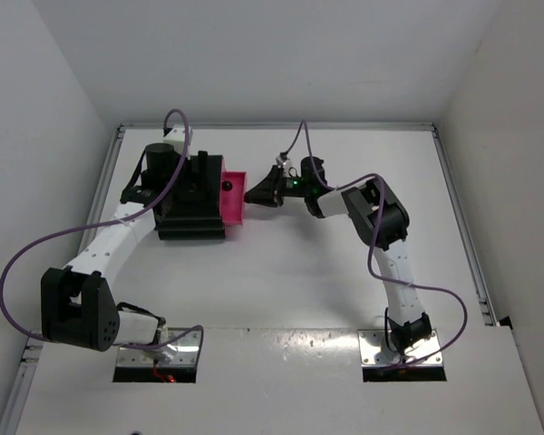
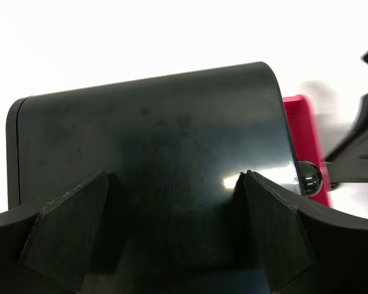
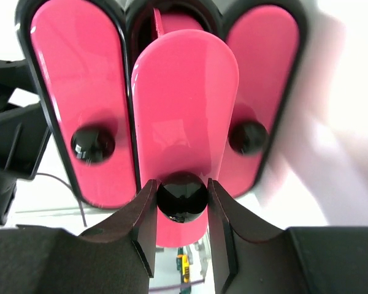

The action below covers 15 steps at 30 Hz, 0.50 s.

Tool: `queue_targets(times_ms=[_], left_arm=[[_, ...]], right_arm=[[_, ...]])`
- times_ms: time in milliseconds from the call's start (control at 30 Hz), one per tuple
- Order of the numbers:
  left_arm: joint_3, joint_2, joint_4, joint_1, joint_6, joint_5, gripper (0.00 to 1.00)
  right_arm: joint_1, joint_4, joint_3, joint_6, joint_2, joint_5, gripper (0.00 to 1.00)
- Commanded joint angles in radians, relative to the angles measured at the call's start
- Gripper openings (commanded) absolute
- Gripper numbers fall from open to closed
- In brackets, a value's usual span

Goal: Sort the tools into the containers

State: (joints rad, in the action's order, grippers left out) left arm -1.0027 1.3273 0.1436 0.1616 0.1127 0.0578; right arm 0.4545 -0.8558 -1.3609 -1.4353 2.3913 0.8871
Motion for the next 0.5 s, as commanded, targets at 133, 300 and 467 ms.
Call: queue_targets(times_ms=[133,300,467], left_arm=[[0.044,0.033,0.119,-0.013,-0.011,-0.006,1.00],[0.044,0.033,0.119,-0.013,-0.011,-0.015,1.00],[0.044,0.033,0.119,-0.013,-0.011,-0.015,1.00]], right_arm=[[-0.071,-0.054,0.140,0.059,-0.115,0.090,0.18],[-0.123,-0.054,0.183,0.091,-0.136,0.101,0.16],[-0.123,-0.054,0.192,0.092,-0.127,0.101,0.16]])
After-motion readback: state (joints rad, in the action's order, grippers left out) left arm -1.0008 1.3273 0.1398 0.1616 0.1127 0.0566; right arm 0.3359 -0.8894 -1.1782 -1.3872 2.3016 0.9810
